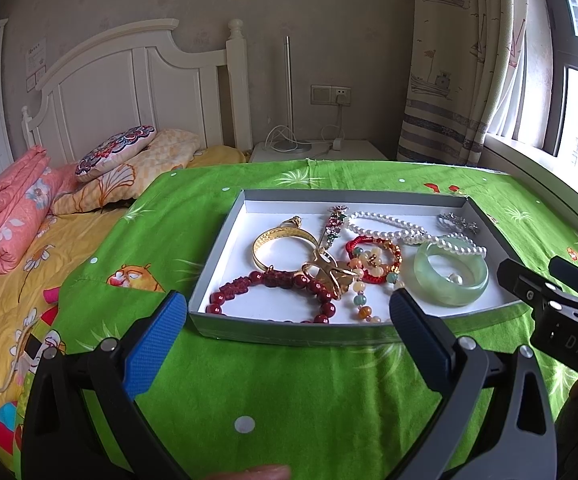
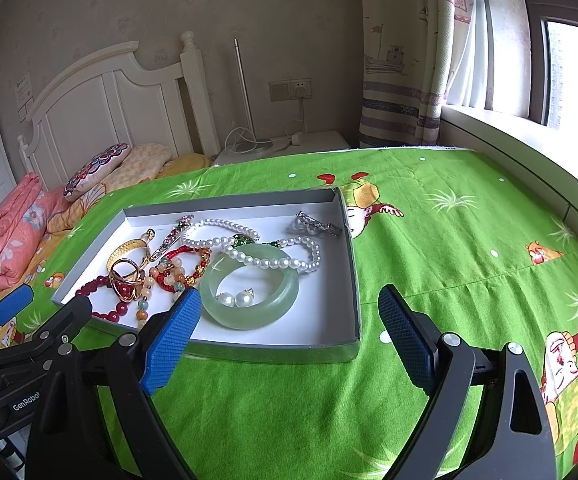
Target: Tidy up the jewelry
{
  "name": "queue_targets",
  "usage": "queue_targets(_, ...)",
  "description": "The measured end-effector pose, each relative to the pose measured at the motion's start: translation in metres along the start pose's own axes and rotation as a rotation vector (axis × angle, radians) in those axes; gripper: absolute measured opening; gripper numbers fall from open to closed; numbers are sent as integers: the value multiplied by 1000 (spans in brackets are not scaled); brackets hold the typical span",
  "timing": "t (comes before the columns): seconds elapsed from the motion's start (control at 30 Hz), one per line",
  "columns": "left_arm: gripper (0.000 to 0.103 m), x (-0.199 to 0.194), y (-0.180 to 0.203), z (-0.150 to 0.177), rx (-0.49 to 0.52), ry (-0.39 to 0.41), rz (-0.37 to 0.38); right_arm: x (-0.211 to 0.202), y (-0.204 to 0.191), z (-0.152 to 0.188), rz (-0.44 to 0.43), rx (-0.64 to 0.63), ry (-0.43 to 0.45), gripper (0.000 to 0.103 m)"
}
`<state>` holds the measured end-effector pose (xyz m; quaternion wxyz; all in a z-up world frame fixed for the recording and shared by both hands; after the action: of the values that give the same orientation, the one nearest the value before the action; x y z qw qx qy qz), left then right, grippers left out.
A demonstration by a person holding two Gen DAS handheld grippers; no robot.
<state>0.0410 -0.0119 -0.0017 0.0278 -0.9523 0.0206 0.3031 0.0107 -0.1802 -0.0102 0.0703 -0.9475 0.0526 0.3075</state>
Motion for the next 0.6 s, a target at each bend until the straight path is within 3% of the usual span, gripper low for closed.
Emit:
queue_targets(0.43, 101, -1, 2, 0, 11, 2, 0, 0, 1, 0, 0, 0, 0, 86)
queue_targets(0.6, 101, -9, -1, -4, -3, 47, -8, 2, -2, 1, -3, 2, -3, 86)
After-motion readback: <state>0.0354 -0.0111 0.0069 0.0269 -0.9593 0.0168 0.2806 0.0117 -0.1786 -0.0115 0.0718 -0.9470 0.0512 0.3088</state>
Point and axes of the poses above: each gripper's, at about its wrist camera, not at the fingertips, and x roughly the way its jaws point, y to its right, z to its underside, the point moved 8 cm from there along x, roughly the way its jaws point
